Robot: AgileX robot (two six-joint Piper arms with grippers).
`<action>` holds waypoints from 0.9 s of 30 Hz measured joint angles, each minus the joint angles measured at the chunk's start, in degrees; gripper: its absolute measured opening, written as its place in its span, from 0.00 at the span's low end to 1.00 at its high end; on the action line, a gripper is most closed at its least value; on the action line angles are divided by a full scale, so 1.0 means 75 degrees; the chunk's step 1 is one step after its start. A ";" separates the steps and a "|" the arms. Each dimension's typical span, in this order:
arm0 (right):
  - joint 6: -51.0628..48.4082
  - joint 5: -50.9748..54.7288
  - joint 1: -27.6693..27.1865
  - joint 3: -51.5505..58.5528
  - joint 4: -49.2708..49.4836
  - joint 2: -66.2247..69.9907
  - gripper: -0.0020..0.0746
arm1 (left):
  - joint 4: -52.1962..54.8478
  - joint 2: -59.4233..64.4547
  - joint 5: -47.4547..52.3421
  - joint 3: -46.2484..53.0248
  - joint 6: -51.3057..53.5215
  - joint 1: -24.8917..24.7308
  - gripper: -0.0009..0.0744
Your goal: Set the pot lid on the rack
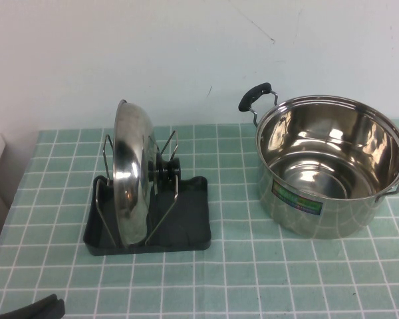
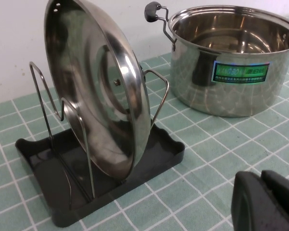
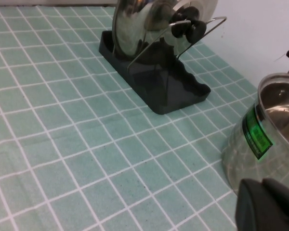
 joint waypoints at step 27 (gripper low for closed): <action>-0.0018 0.0132 0.0000 0.0005 -0.0013 0.0000 0.02 | 0.2549 -0.1863 -0.0801 0.1904 -0.2430 0.2898 0.01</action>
